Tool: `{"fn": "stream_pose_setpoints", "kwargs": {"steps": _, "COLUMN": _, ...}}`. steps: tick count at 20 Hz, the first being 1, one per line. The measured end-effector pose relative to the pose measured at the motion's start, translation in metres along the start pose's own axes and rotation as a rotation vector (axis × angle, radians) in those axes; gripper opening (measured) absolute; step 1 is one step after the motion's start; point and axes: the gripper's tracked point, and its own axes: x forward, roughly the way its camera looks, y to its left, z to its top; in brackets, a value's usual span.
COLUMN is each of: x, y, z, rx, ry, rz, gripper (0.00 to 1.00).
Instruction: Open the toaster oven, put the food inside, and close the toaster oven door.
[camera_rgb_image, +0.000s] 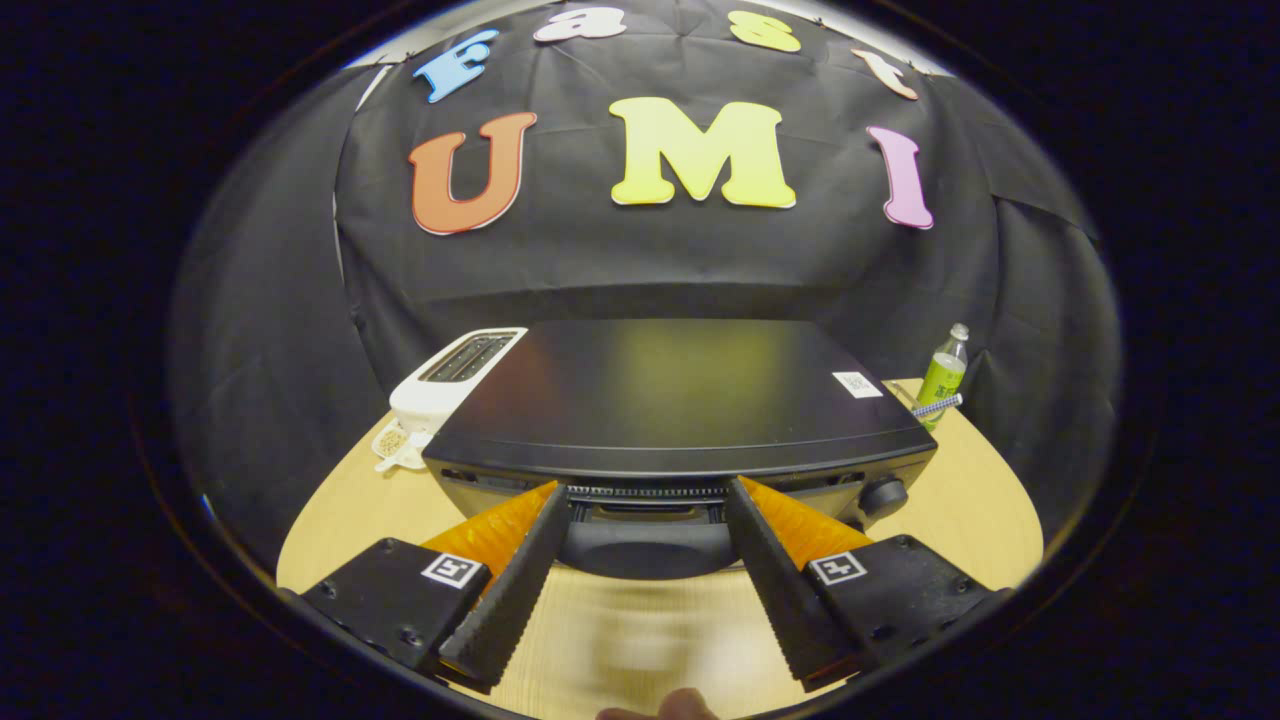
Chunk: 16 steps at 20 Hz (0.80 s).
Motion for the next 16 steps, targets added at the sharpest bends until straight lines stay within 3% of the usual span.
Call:
{"fn": "stream_pose_setpoints", "kwargs": {"steps": 10, "x": -0.048, "y": 0.002, "z": -0.080, "rx": -0.023, "ry": 0.117, "rz": -0.007, "gripper": 1.00}}
{"fn": "stream_pose_setpoints", "kwargs": {"steps": 16, "x": -0.044, "y": 0.001, "z": -0.121, "rx": 0.013, "ry": 0.256, "rz": 0.019, "gripper": 1.00}}
